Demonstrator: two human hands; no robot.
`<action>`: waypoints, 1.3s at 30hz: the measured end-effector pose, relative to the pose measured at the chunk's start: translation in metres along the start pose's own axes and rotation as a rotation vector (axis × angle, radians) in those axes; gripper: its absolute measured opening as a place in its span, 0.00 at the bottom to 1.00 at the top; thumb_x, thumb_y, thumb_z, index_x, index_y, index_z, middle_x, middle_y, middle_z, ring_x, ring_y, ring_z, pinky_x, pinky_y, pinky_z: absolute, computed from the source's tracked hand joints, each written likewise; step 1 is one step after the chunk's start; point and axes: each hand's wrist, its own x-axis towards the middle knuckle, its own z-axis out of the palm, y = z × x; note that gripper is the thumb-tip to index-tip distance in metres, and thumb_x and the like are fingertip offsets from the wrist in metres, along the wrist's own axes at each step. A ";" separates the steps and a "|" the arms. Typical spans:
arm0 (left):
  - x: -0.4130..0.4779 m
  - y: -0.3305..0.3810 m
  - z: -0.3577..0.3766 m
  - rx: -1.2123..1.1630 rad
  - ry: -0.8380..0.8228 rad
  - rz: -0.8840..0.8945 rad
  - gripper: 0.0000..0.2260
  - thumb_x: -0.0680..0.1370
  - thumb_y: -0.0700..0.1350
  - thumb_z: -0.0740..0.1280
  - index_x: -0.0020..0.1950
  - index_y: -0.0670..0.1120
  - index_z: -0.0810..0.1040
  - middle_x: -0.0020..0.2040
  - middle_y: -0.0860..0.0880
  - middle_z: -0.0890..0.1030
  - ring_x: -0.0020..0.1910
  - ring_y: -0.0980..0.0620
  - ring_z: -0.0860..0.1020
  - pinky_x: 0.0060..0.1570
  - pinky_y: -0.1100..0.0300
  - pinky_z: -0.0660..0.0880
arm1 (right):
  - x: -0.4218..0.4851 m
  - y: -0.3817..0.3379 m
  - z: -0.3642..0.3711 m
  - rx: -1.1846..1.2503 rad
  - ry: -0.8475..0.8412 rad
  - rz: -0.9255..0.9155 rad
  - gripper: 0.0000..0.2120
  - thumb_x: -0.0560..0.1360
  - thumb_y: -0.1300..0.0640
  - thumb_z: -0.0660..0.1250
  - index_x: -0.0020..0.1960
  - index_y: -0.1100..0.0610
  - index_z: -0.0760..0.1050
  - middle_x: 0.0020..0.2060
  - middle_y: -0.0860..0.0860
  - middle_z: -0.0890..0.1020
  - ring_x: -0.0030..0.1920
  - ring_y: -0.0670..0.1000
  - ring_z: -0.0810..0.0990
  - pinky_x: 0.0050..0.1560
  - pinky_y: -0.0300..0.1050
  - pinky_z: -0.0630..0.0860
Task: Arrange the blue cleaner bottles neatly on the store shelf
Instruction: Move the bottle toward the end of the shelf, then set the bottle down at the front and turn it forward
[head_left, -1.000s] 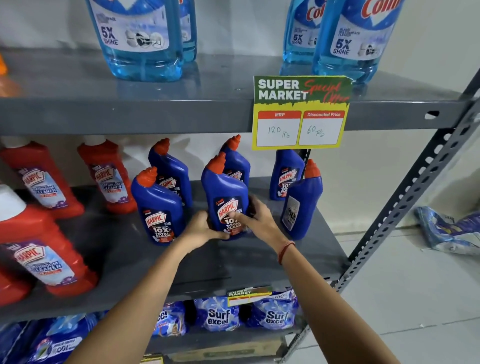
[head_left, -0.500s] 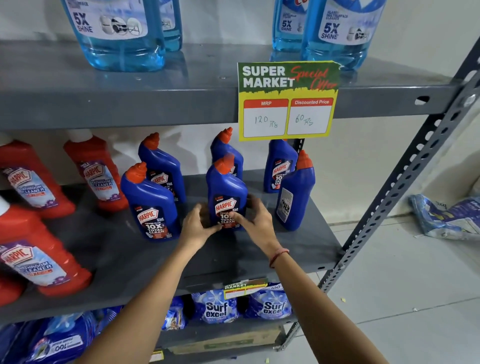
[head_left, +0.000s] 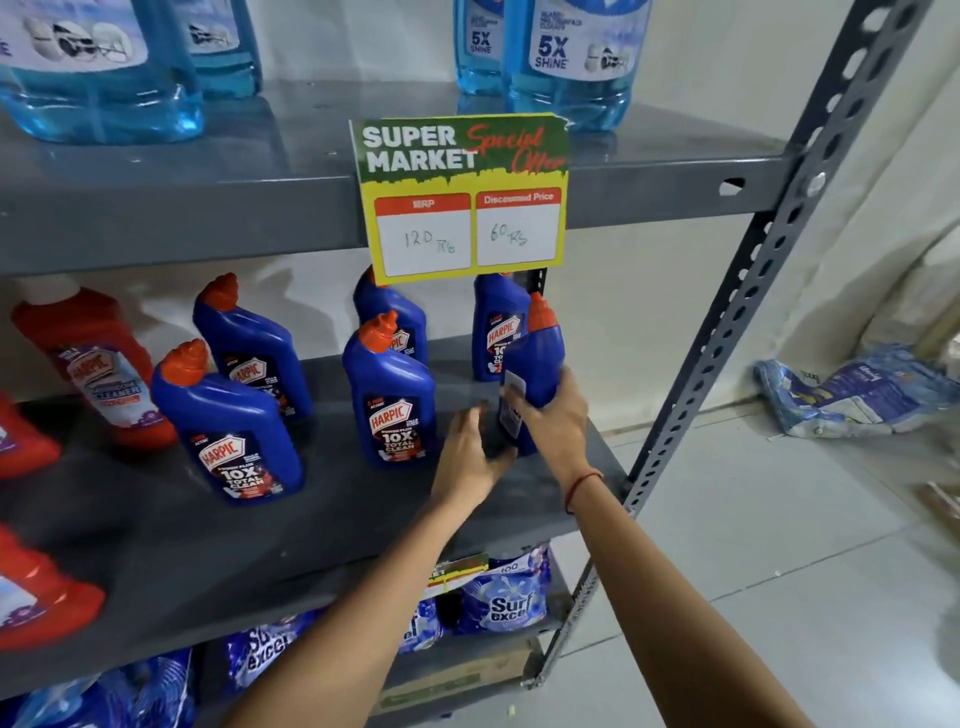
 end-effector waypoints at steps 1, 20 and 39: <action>0.002 0.002 0.004 -0.013 -0.001 -0.028 0.31 0.68 0.44 0.73 0.68 0.43 0.64 0.65 0.41 0.70 0.63 0.44 0.72 0.55 0.63 0.66 | 0.001 -0.001 0.002 -0.035 0.010 -0.003 0.17 0.67 0.55 0.75 0.51 0.53 0.71 0.41 0.48 0.79 0.41 0.49 0.79 0.45 0.44 0.80; 0.031 0.019 -0.029 -0.421 -0.426 -0.068 0.13 0.66 0.40 0.75 0.47 0.53 0.80 0.40 0.57 0.84 0.44 0.59 0.81 0.42 0.69 0.75 | 0.007 -0.028 -0.028 0.120 -0.144 -0.097 0.28 0.65 0.51 0.77 0.62 0.54 0.71 0.57 0.50 0.78 0.56 0.45 0.76 0.54 0.29 0.69; 0.027 -0.005 0.006 -0.129 -0.152 -0.153 0.15 0.72 0.41 0.71 0.57 0.38 0.76 0.54 0.38 0.82 0.53 0.45 0.80 0.48 0.66 0.70 | 0.035 0.019 -0.026 0.249 -0.344 -0.035 0.26 0.66 0.63 0.76 0.60 0.54 0.69 0.51 0.51 0.80 0.50 0.45 0.81 0.48 0.40 0.80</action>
